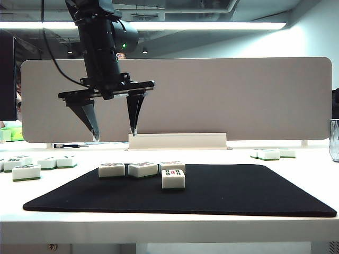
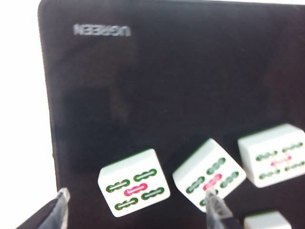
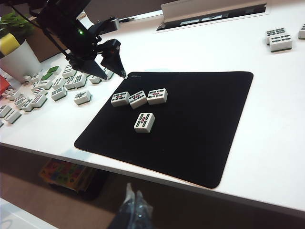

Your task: Arrange four mahjong tiles into a neat stack, creating two layers of paired tiles.

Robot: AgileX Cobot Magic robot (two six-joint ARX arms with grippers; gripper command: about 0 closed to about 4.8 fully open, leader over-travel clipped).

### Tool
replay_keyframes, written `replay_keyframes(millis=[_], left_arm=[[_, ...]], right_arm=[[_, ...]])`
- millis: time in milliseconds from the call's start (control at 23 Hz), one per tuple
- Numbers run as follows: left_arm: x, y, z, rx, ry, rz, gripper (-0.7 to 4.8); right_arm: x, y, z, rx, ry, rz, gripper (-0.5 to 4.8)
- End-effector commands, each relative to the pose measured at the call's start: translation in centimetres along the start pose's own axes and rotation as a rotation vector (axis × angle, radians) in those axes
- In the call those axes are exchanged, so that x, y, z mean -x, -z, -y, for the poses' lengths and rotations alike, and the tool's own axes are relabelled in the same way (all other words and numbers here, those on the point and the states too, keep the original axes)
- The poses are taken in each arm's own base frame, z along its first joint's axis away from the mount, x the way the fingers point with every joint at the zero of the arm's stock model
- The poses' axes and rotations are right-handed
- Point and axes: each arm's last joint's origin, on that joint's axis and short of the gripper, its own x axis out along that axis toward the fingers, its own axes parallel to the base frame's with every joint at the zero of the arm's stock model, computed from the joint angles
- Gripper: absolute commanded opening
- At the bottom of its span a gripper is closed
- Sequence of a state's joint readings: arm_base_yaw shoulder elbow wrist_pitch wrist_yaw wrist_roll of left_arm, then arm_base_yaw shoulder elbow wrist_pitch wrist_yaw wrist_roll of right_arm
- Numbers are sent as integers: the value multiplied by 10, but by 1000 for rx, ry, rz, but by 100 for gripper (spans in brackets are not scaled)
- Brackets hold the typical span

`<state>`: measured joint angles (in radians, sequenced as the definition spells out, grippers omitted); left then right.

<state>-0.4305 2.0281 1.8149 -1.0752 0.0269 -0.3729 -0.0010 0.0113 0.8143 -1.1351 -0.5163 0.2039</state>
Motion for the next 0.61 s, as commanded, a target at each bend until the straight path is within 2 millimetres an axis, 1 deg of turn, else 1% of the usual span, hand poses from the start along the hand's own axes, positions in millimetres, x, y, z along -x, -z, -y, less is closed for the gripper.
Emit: replay_keyframes(millis=[44,87,131,218,435,479,522,609], left_arm=[[-10,2,-2,189,-27,-51,372],[-14,2,-2,215,-33,-63,372],[-24,4,-1,246,-51,-95,372],[-38,4,0,258,-70,-127,372],[-62,8,1,261,-115,-195,371],[-64,8,1,261,-118,-201,360],[-64,8,1,255,-116,-197,322],[-64,7,1,244,-111,-193,289]], right_arm=[[2,0,-1,16,-2,22,-1],[2,0,-1,16,-3,22,-1],[2,0,-1,16,-3,22,-1],[2,0,-1,16,-3,22,-1],[2,0,-1,15,-2,21,-1],[2,0,-1,15,-2,21,-1],[2,0,-1,15,-2,21,-1],[2,0,-1,15,-2,21,-1]])
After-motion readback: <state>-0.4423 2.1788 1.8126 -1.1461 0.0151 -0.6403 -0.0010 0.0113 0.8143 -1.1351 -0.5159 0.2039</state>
